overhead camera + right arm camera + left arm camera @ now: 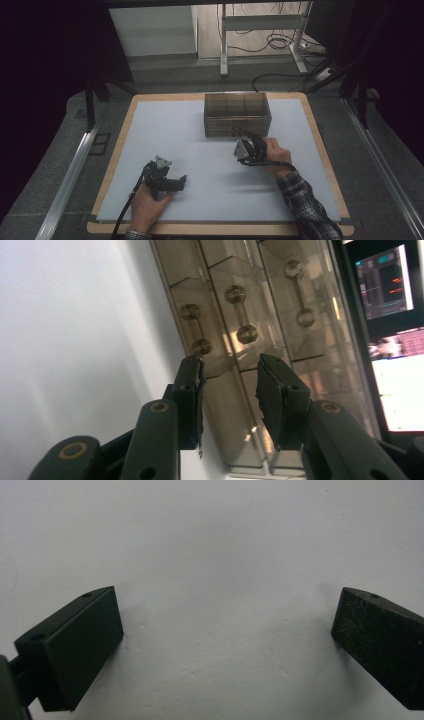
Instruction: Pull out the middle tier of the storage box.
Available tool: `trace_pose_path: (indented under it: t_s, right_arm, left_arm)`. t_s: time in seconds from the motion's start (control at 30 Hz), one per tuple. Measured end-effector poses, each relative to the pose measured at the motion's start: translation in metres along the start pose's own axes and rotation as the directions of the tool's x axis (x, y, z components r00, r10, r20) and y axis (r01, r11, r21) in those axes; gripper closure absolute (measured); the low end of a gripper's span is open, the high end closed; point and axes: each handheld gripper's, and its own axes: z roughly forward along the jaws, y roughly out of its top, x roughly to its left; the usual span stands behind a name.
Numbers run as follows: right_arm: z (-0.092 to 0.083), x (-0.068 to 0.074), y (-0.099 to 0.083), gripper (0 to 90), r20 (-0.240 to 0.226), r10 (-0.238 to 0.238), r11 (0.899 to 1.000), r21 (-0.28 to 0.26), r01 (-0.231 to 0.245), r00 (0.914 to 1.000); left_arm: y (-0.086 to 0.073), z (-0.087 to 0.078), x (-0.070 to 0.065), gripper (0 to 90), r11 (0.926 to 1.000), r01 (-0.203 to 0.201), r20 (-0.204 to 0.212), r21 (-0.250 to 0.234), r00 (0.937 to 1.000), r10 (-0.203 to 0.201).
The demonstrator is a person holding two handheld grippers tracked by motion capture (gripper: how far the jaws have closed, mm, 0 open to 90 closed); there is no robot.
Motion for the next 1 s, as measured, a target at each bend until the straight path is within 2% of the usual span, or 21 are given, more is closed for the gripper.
trace_pose_path:
  t_s: [0.13, 0.27, 0.4, 0.47, 0.57, 0.6, 0.63, 0.7, 0.83, 0.87, 0.97, 1.0]
  right_arm:
    - [0.003, 0.002, 0.004, 64.4, 0.027, -0.033, 0.999, 0.006, 0.033, 0.9991]
    - [0.007, 0.004, 0.008, 65.8, 0.058, -0.087, 0.996, 0.023, 0.086, 0.9945]
    - [0.013, 0.008, 0.011, 67.2, 0.09, -0.139, 0.99, 0.048, 0.135, 0.9861]
    - [0.016, 0.01, 0.013, 68.3, 0.114, -0.175, 0.984, 0.065, 0.169, 0.9779]
    - [0.019, 0.012, 0.015, 70.3, 0.132, -0.193, 0.98, 0.077, 0.184, 0.9723]
    - [0.021, 0.012, 0.016, 71.3, 0.133, -0.192, 0.981, 0.065, 0.184, 0.9724]
    - [0.021, 0.012, 0.017, 72.3, 0.145, -0.204, 0.977, 0.089, 0.192, 0.9683]
    - [0.023, 0.012, 0.019, 73.8, 0.153, -0.212, 0.975, 0.102, 0.198, 0.9651]
    - [0.028, 0.013, 0.021, 75.4, 0.156, -0.237, 0.969, 0.111, 0.221, 0.9589]
    - [0.03, 0.013, 0.022, 75.9, 0.152, -0.233, 0.971, 0.099, 0.22, 0.9606]
    - [0.033, 0.014, 0.023, 76.5, 0.16, -0.259, 0.962, 0.127, 0.24, 0.9526]
    - [0.033, 0.014, 0.023, 76.5, 0.16, -0.259, 0.962, 0.127, 0.24, 0.9526]
  left_arm:
    - [0.0, 0.0, 0.0, 0.0, 1.0, 0.0, 0.0, 0.0, 1.0, 0.0]
    - [0.0, 0.0, 0.0, 0.0, 1.0, 0.001, 0.0, -0.001, 1.0, -0.001]
    - [0.0, 0.0, 0.0, 0.0, 1.0, 0.0, 0.0, 0.0, 1.0, 0.0]
    - [0.0, 0.0, 0.0, 0.0, 1.0, 0.0, 0.0, 0.0, 1.0, 0.0]
    - [0.0, 0.0, 0.0, 0.0, 1.0, 0.001, 0.0, -0.001, 1.0, -0.001]
    - [0.0, 0.0, 0.0, 0.0, 1.0, 0.001, 0.0, -0.001, 1.0, -0.001]
    - [0.0, 0.0, 0.0, 0.0, 1.0, 0.001, 0.0, -0.001, 1.0, -0.001]
    - [0.0, 0.0, 0.0, 0.0, 1.0, -0.004, 0.0, 0.004, 1.0, 0.004]
    - [0.0, 0.0, 0.0, 0.0, 1.0, -0.003, 0.0, 0.003, 1.0, 0.003]
    - [0.0, 0.0, 0.0, 0.0, 1.0, -0.004, 0.0, 0.003, 1.0, 0.004]
    - [0.0, 0.0, 0.0, 0.0, 1.0, -0.004, 0.0, 0.003, 1.0, 0.004]
    - [0.0, 0.0, 0.0, 0.0, 1.0, -0.004, 0.0, 0.003, 1.0, 0.004]
